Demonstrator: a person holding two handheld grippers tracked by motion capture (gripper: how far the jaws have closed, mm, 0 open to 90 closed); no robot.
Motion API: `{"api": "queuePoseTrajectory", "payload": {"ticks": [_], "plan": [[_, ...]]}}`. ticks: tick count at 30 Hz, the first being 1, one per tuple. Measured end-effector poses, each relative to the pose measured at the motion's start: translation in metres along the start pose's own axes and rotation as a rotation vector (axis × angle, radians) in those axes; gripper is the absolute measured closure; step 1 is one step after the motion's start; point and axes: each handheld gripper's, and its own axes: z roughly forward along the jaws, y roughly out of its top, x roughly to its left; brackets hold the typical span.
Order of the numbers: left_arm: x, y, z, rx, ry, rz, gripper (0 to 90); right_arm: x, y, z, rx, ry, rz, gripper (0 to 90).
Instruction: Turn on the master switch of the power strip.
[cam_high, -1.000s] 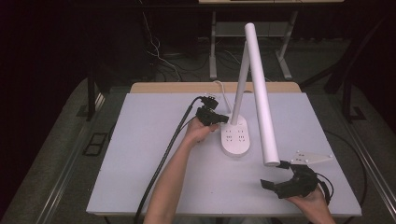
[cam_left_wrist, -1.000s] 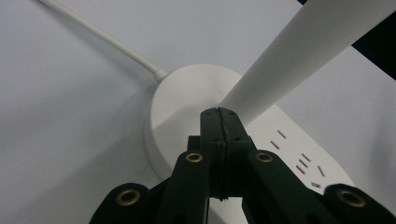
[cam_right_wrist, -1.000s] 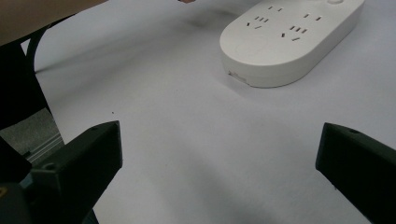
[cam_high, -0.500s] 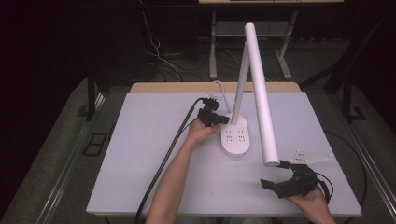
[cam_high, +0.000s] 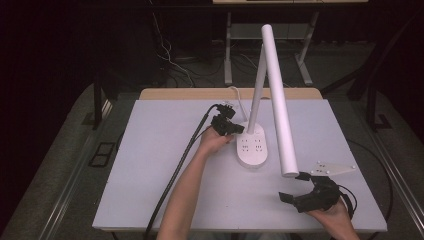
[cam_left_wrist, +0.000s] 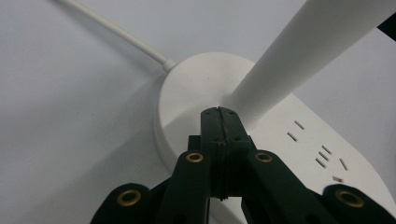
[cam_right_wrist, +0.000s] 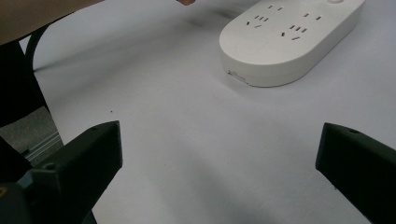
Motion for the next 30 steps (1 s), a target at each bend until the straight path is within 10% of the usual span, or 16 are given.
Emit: {"api": "queuePoseTrajectory", "payload": {"ticks": [12, 30], "plan": [[-0.0027, 0.0079, 0.0030, 0.064, 0.030, -0.003, 90.0, 0.0009, 0.0000, -0.0014, -0.004, 0.000, 0.001, 0.1], [-0.0093, 0.0070, 0.0078, 0.010, 0.080, -0.007, 89.9, -0.0008, -0.0005, -0.0027, -0.007, -0.001, 0.005, 0.1]]}}
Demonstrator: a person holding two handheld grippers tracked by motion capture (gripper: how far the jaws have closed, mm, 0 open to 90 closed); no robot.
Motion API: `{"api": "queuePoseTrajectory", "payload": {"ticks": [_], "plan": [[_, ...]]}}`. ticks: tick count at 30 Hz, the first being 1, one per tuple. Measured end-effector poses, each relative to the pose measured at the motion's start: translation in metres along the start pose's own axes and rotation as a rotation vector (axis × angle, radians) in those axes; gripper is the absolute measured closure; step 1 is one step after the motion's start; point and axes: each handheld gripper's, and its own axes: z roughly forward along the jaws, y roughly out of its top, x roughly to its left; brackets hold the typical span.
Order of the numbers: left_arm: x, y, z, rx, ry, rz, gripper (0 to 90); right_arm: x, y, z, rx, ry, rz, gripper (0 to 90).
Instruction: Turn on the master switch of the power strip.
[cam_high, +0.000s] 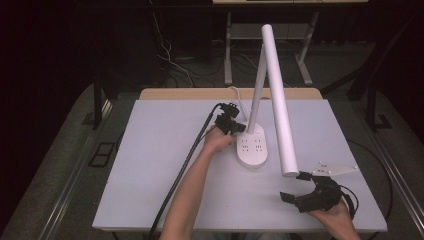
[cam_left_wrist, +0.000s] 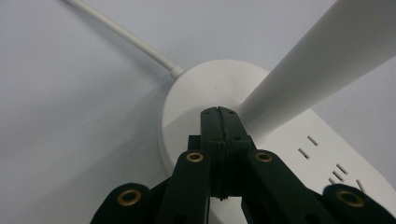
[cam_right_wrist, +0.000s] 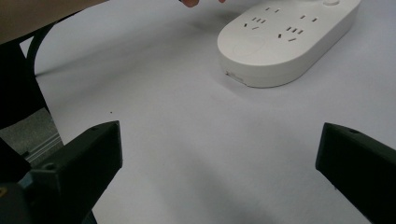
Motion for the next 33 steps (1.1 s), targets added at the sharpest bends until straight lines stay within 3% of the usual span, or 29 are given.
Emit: {"api": "queuePoseTrajectory", "payload": {"ticks": [6, 10, 17, 19, 24, 29, 32, 33], "plan": [[0.003, -0.003, -0.004, -0.038, 0.010, 0.024, 89.8, -0.002, 0.000, 0.000, -0.001, -0.002, 0.003, 0.1], [0.006, -0.007, -0.007, -0.042, -0.008, 0.028, 89.8, -0.002, 0.000, 0.000, 0.000, 0.000, 0.005, 0.1], [0.013, -0.012, -0.018, -0.087, -0.039, 0.014, 89.5, -0.002, -0.001, 0.001, 0.003, 0.000, 0.002, 0.1], [0.013, -0.012, -0.022, -0.117, -0.037, -0.009, 89.5, -0.002, -0.001, 0.001, 0.004, 0.000, 0.003, 0.1], [0.014, -0.012, -0.035, -0.127, -0.045, -0.002, 89.0, -0.002, -0.001, 0.002, 0.006, 0.001, 0.004, 0.1], [0.016, -0.011, -0.050, -0.113, -0.038, 0.064, 85.4, -0.002, -0.001, 0.001, 0.005, 0.000, 0.004, 0.1], [0.013, -0.011, -0.057, -0.164, -0.036, 0.020, 77.5, -0.002, -0.001, 0.001, 0.005, -0.001, 0.008, 0.1], [0.014, -0.011, -0.060, -0.160, -0.036, 0.030, 73.7, -0.002, -0.001, 0.002, 0.005, -0.001, 0.007, 0.1]]}}
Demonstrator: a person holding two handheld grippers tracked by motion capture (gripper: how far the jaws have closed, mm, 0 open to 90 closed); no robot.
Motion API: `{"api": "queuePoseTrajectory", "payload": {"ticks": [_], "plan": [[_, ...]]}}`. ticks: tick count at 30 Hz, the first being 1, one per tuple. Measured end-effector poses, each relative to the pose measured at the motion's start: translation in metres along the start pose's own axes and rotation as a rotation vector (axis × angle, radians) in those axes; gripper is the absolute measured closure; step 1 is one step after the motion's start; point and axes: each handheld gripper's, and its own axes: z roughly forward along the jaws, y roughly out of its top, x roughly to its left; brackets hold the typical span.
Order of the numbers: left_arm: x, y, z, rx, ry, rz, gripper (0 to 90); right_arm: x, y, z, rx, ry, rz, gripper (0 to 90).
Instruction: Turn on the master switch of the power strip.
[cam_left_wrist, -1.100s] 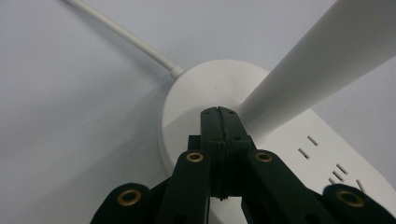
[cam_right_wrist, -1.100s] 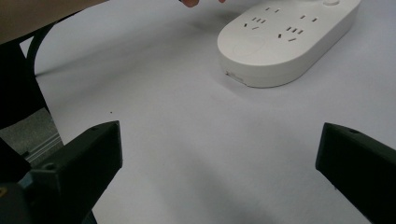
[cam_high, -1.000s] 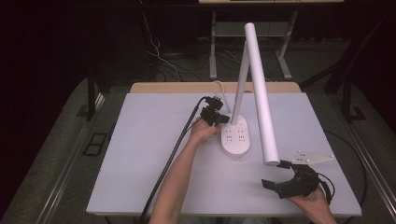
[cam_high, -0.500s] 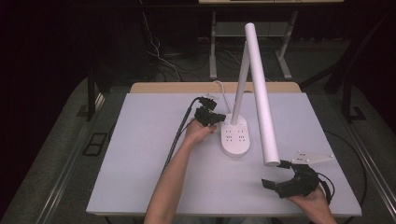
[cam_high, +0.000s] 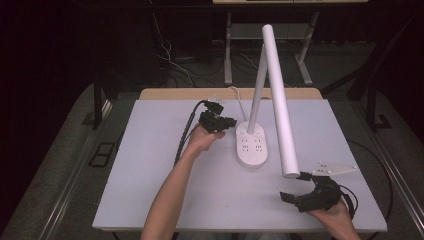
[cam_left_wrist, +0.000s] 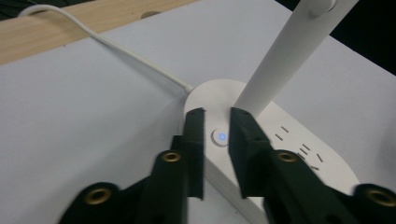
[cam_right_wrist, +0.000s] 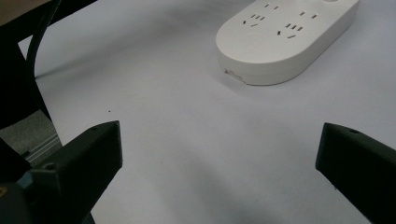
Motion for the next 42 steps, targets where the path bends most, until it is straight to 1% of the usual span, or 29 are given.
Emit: {"api": "queuePoseTrajectory", "payload": {"ticks": [2, 3, 5, 6, 9, 10, 11, 12, 13, 14, 15, 17, 18, 24, 26, 27, 30, 35, 37, 38, 42], "plan": [[0.001, 0.001, -0.006, 0.001, -0.011, -0.011, 63.2, 0.000, 0.000, 0.000, -0.001, 0.000, 0.000, 0.1], [0.001, 0.001, -0.009, -0.003, -0.015, -0.017, 59.4, 0.000, 0.000, 0.000, 0.000, 0.000, -0.001, 0.1], [0.001, 0.001, -0.016, -0.009, -0.023, -0.018, 51.2, 0.000, 0.000, 0.000, 0.000, -0.001, 0.000, 0.1], [0.002, 0.001, -0.019, -0.009, -0.031, -0.018, 45.7, 0.000, 0.000, 0.000, 0.000, -0.001, 0.000, 0.1], [0.004, 0.000, -0.030, 0.003, -0.043, 0.007, 29.1, -0.001, 0.000, 0.000, -0.002, -0.001, -0.001, 0.1], [0.004, -0.001, -0.032, 0.004, -0.041, 0.007, 24.6, -0.001, 0.000, 0.000, -0.003, -0.001, 0.000, 0.1], [0.004, -0.002, -0.035, 0.008, -0.048, 0.009, 19.5, 0.000, 0.000, 0.000, -0.002, 0.000, 0.002, 0.1], [0.004, -0.003, -0.037, 0.014, -0.055, -0.002, 13.0, 0.000, 0.000, 0.000, -0.003, -0.002, -0.002, 0.1], [0.004, -0.005, -0.040, 0.013, -0.061, -0.009, 9.4, 0.000, 0.000, 0.000, -0.003, -0.002, -0.004, 0.1], [0.004, -0.006, -0.042, 0.017, -0.062, -0.006, 5.2, 0.000, 0.000, 0.000, -0.004, -0.001, -0.004, 0.1], [0.004, -0.007, -0.045, 0.013, -0.062, -0.011, 1.1, 0.000, 0.000, 0.000, -0.004, -0.001, -0.003, 0.1], [0.004, -0.010, -0.051, -0.003, -0.064, -0.021, 0.0, 0.000, 0.000, 0.000, -0.004, -0.002, -0.004, 0.1], [0.005, -0.012, -0.055, -0.003, -0.058, -0.013, 0.0, 0.000, 0.000, 0.000, -0.004, -0.003, -0.004, 0.1], [0.005, -0.022, -0.074, -0.015, -0.051, -0.015, 0.0, 0.000, 0.000, 0.000, -0.001, -0.002, -0.002, 0.1], [0.003, -0.026, -0.079, -0.022, -0.044, -0.014, 0.0, 0.000, 0.000, 0.000, -0.002, -0.002, 0.000, 0.1], [0.003, -0.028, -0.082, -0.015, -0.047, -0.003, 0.0, 0.000, 0.000, 0.000, -0.001, -0.002, 0.002, 0.1], [0.000, -0.035, -0.087, -0.013, -0.044, 0.004, 0.0, 0.000, 0.000, 0.000, -0.001, -0.002, 0.001, 0.1], [-0.006, -0.049, -0.095, -0.026, -0.052, 0.001, 0.0, 0.000, 0.000, 0.001, -0.001, -0.002, -0.001, 0.1], [-0.009, -0.054, -0.099, -0.025, -0.053, -0.001, 0.0, 0.000, 0.000, 0.001, -0.002, -0.001, -0.004, 0.1], [-0.010, -0.056, -0.101, -0.022, -0.052, 0.004, 0.0, 0.000, 0.000, 0.001, -0.002, 0.000, -0.005, 0.1], [-0.013, -0.065, -0.109, -0.042, -0.052, 0.000, 0.0, 0.001, 0.001, 0.002, 0.002, 0.001, -0.002, 0.1]]}}
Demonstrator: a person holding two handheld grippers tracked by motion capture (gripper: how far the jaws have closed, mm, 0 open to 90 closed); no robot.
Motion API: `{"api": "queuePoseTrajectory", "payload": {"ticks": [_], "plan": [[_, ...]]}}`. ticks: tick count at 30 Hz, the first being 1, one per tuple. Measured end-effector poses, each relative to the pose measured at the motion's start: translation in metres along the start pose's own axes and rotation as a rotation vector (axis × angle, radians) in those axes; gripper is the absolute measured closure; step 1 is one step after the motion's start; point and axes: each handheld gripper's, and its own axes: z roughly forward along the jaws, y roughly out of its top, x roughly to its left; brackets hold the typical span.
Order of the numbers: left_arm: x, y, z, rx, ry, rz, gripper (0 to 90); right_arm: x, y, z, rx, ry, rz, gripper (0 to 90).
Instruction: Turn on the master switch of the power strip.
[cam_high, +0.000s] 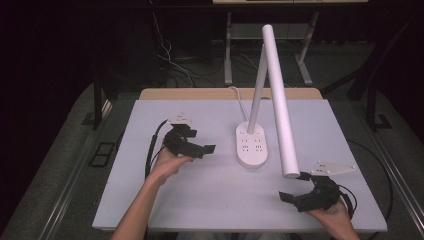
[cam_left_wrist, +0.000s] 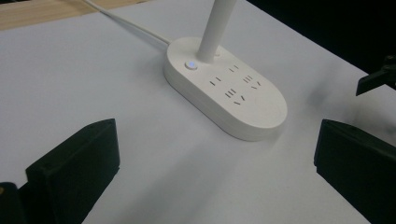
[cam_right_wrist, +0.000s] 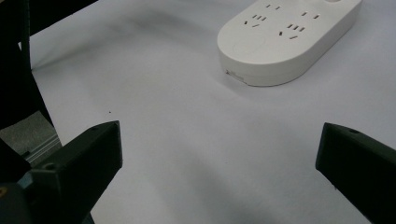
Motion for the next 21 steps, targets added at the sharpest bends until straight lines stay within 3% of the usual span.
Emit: {"api": "queuePoseTrajectory", "payload": {"ticks": [15, 21], "plan": [[-0.014, -0.044, -0.028, -0.061, -0.005, -0.021, 0.0, 0.002, 0.000, -0.001, -0.007, -0.002, -0.007, 0.1], [-0.021, -0.067, -0.040, -0.082, 0.026, -0.031, 0.2, 0.001, 0.000, -0.002, -0.004, -0.003, 0.001, 0.1]]}}
